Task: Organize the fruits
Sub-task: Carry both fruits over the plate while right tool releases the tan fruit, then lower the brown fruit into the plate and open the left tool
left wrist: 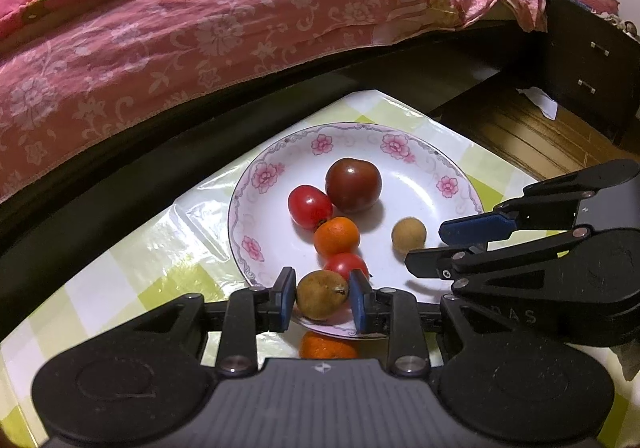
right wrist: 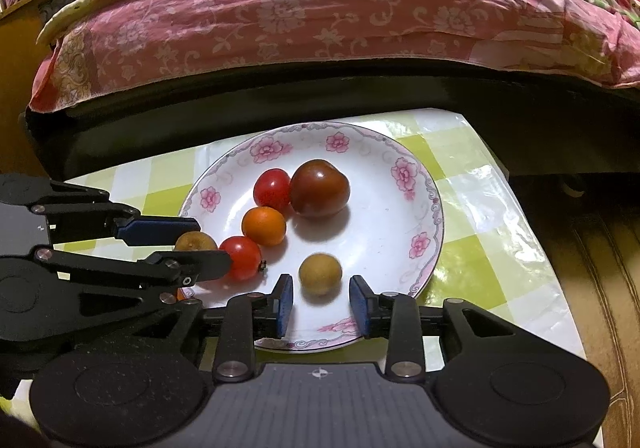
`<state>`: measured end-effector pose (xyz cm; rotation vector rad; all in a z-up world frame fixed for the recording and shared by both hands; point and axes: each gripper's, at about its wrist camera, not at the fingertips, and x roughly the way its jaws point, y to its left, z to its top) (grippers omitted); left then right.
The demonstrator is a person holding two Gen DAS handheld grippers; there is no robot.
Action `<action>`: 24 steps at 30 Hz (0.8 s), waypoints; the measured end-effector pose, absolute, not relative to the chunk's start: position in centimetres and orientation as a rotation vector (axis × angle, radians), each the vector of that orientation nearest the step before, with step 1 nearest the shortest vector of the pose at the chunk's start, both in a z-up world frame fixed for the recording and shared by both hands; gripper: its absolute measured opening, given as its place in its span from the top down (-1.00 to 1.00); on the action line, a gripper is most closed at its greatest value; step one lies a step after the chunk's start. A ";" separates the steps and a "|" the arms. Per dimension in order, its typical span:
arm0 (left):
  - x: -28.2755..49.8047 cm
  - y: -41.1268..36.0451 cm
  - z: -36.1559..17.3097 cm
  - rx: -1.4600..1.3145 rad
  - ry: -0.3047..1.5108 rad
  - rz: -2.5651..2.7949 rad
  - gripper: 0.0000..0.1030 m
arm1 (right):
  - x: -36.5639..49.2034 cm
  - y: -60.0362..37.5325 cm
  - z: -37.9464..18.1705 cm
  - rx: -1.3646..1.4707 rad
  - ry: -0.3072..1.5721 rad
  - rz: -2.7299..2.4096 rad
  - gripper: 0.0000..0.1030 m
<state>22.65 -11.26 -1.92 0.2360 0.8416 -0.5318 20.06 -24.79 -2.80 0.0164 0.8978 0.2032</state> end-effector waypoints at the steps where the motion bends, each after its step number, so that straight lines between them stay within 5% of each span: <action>1: 22.6 -11.3 -1.9 0.239 0.840 -0.532 0.28 | 20.1 -24.8 -2.8 0.016 0.897 0.202 0.43; 24: 22.2 -11.3 -1.4 0.260 0.817 -0.517 0.27 | 19.5 -24.6 -2.2 0.013 0.887 0.200 0.42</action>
